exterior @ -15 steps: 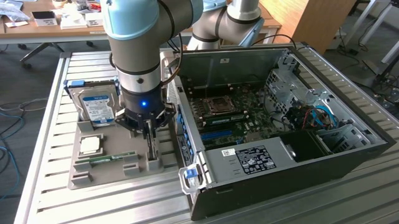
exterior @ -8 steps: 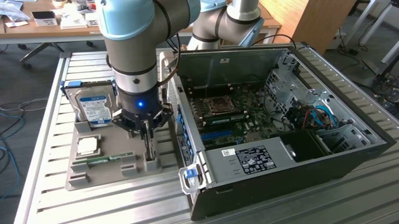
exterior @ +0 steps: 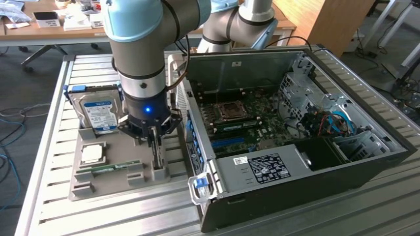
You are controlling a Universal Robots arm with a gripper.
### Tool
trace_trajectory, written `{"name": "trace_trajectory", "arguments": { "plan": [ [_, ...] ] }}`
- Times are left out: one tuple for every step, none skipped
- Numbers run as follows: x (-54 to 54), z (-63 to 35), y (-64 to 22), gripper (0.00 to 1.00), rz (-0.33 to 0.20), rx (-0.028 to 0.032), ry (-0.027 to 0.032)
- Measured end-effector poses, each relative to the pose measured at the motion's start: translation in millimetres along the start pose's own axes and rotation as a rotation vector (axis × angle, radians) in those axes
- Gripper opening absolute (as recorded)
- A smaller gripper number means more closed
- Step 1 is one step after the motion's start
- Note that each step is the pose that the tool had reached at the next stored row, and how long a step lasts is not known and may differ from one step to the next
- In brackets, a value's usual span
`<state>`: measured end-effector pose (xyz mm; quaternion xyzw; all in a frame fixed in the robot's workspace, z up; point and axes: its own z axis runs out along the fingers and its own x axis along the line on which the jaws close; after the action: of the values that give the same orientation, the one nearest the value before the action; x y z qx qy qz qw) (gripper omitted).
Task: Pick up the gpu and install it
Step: 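Pick up the gpu and move the gpu toward the slot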
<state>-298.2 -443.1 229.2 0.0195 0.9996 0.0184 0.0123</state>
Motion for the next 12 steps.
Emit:
{"name": "trace_trajectory", "arguments": {
  "plan": [
    [0.0, 0.0, 0.0, 0.27, 0.000, 0.0000, 0.0000],
    [0.0, 0.0, 0.0, 0.27, 0.000, 0.0000, -0.0001],
    [0.0, -0.3, 0.0, 0.27, 0.000, -0.0002, -0.0002],
    [0.0, -1.1, 0.0, 0.27, 0.000, 0.0000, -0.0001],
    [0.0, -2.2, 0.1, 0.27, 0.000, 0.0001, 0.0001],
    [0.0, -3.5, 0.1, 0.27, 0.000, 0.0000, 0.0000],
    [-0.1, -4.9, 0.2, 0.27, 0.000, 0.0000, 0.0000],
    [-0.1, -6.6, 0.2, 0.27, 0.000, 0.0000, -0.0001],
    [-0.2, -8.4, 0.3, 0.27, 0.000, 0.0000, 0.0000],
    [-0.2, -10.3, 0.4, 0.27, 0.000, 0.0000, -0.0001],
    [-0.3, -12.5, 0.5, 0.27, 0.000, 0.0000, 0.0000],
    [-0.3, -14.5, 0.5, 0.27, 0.000, 0.0000, -0.0001]
  ]
}}
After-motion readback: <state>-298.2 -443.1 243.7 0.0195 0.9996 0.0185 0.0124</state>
